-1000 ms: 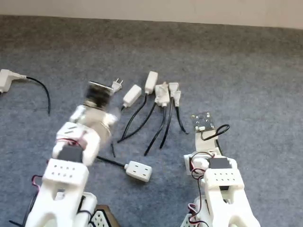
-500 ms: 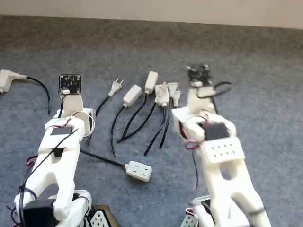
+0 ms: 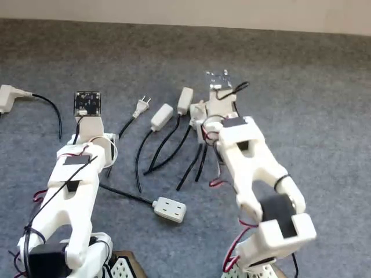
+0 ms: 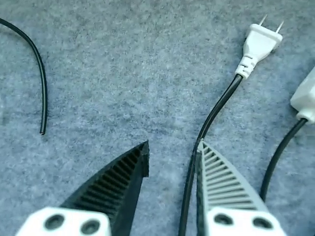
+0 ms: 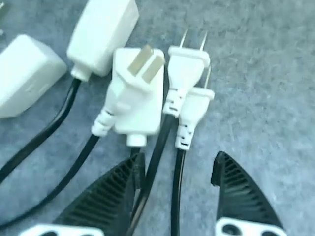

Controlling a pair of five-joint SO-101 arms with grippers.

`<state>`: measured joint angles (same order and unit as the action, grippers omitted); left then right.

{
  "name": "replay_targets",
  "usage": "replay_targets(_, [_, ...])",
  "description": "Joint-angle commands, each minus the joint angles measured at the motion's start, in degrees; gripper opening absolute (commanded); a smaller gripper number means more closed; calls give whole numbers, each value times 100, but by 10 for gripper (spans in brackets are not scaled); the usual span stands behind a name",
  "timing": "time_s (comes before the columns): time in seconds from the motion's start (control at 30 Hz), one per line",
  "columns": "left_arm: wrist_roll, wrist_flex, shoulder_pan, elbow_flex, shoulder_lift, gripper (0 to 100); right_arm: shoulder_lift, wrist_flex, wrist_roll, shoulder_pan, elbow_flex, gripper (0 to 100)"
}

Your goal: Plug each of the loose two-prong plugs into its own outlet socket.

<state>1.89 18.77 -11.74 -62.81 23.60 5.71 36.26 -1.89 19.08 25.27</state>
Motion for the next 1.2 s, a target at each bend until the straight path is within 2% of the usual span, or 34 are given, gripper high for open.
replay_targets(0.0, [26,-105,224,198,-4,164,163,-119,-44,-127,-646,224])
replay_targets(0.1, [26,-105,277,198,-4,164,374,-101,-44,-259,-752,207])
replay_targets(0.27, [26,-105,277,198,-13,164,646,-110,-9,-409,-752,53])
replay_targets(0.5, [26,-105,277,198,-13,164,611,119,79,-470,-813,42])
replay_targets(0.63, [18,-105,277,198,-22,164,171,1165,721,-681,-1323,32])
replay_targets(0.83, [18,-105,409,198,-22,164,-488,3380,1679,-1182,-2378,34])
replay_targets(1.0, [9,-105,418,189,-22,164,-664,5130,3059,-1560,-2870,34])
replay_targets(1.07, [9,-105,418,189,-22,164,-690,5332,3578,-1868,-2527,34])
replay_targets(1.17, [9,-114,418,163,-22,164,-787,4769,4211,-2536,-1534,34])
